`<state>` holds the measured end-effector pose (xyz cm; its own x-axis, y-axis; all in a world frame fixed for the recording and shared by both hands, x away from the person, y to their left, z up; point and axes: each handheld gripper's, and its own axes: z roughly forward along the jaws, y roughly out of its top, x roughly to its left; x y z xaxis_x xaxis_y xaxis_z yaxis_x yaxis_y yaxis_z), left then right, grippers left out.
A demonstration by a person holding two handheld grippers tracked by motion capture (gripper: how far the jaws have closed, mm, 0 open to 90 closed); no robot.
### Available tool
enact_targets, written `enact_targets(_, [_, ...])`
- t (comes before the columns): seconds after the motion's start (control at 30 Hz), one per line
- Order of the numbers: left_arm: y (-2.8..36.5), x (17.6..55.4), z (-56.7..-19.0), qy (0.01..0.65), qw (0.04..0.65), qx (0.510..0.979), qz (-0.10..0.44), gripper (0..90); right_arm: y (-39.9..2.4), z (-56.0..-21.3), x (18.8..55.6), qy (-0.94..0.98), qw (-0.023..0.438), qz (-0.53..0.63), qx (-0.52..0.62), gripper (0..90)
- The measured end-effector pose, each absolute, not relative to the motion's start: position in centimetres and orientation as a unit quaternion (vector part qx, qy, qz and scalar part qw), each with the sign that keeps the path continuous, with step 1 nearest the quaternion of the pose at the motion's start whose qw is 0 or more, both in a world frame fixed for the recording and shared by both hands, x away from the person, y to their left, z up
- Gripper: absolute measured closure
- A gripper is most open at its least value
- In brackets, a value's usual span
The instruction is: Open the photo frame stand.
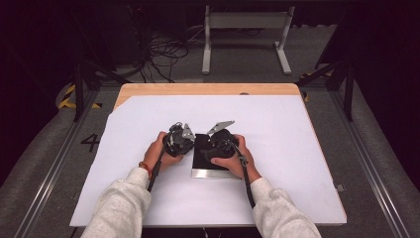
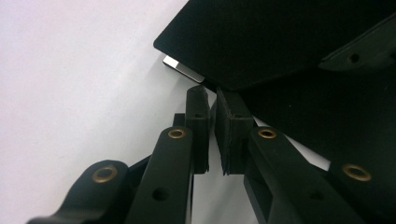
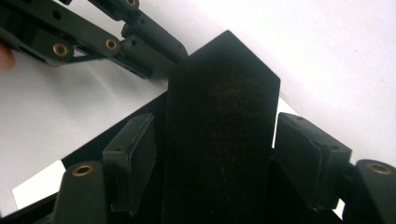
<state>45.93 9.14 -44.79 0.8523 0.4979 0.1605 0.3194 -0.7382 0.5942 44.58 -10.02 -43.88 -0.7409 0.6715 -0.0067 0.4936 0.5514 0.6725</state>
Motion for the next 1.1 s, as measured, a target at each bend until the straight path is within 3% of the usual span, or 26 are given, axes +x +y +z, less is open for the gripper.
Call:
enact_targets(0.53, [9.5, 45.3, -44.2, 0.209, 0.359, 0.893, 0.173, 83.6, -10.8, -44.6, 45.3, 0.867, 0.132, 0.326, 0.353, 18.4])
enact_targets(0.67, [8.9, 44.7, -43.9, 0.192, 0.368, 0.892, 0.179, 83.1, -10.7, -44.6, 45.2, 0.866, 0.124, 0.335, 0.349, 21.1])
enact_targets(0.77, [8.9, 44.3, -43.5, 0.188, 0.376, 0.889, 0.183, 83.2, -10.3, -44.4, 44.8, 0.87, 0.132, 0.34, 0.333, 30.8])
enact_targets(0.87, [9.0, 43.9, -43.1, 0.184, 0.384, 0.886, 0.187, 83.0, -10.2, -44.1, 44.5, 0.87, 0.149, 0.336, 0.33, 34.7])
enact_targets(1.1, [9.7, 42.5, -42.7, 0.172, 0.39, 0.884, 0.191, 83.0, -10.0, -43.6, 43.7, 0.876, 0.137, 0.351, 0.3, 35.5])
